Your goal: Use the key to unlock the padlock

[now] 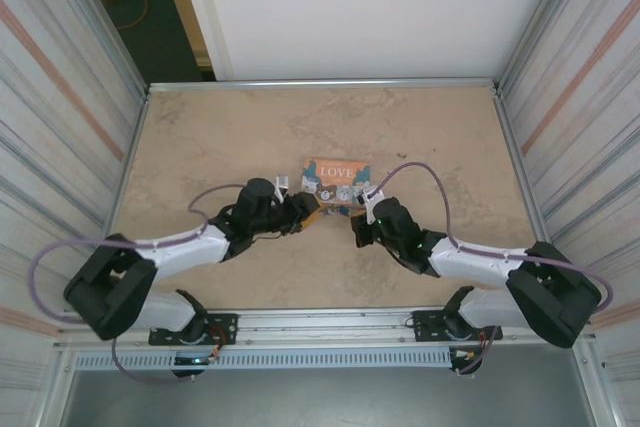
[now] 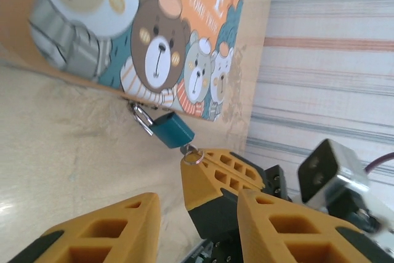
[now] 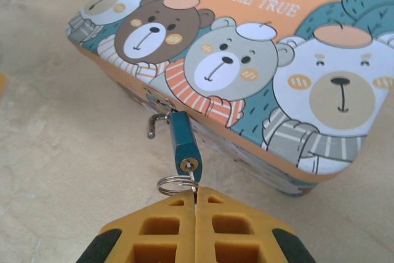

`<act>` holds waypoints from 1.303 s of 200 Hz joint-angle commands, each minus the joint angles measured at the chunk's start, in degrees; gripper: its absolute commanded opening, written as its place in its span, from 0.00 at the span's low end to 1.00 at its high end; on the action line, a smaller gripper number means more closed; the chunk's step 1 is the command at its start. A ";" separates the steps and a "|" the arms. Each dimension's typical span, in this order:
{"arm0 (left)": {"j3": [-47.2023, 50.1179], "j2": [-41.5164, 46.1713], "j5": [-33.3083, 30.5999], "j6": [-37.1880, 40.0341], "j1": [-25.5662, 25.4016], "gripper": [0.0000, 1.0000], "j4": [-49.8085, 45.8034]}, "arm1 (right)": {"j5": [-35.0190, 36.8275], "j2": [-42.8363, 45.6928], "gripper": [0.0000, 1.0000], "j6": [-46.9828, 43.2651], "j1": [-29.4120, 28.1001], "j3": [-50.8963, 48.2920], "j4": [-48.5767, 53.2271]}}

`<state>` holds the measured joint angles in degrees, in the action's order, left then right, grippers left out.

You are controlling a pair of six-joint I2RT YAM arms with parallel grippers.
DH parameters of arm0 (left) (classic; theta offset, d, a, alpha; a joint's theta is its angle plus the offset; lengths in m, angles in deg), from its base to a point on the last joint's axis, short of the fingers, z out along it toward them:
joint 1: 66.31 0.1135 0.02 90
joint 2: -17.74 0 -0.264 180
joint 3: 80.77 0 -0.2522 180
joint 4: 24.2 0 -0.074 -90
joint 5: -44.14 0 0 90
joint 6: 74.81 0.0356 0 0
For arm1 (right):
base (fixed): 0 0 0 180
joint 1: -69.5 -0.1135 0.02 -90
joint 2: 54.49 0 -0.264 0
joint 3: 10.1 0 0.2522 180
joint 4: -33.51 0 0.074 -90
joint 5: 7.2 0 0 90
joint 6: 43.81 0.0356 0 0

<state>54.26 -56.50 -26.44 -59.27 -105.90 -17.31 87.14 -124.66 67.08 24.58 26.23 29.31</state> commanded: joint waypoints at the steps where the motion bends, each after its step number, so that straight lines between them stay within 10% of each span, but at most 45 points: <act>1: -3.72 6.13 -5.20 10.32 0.83 0.38 -14.11 | -4.75 1.87 0.00 7.65 1.50 -0.68 4.20; 117: -10.23 19.34 -18.56 25.31 2.40 0.41 -33.28 | -15.24 -2.45 0.00 23.98 9.21 -2.15 2.72; 260: -7.65 19.05 -16.37 26.29 6.65 0.47 -32.07 | -16.51 -8.23 0.02 24.91 10.92 -0.55 2.35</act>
<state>45.72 -37.55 -43.40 -34.24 -100.39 -49.88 70.55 -132.74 90.77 35.11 24.63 30.80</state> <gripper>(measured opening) 0.461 0.046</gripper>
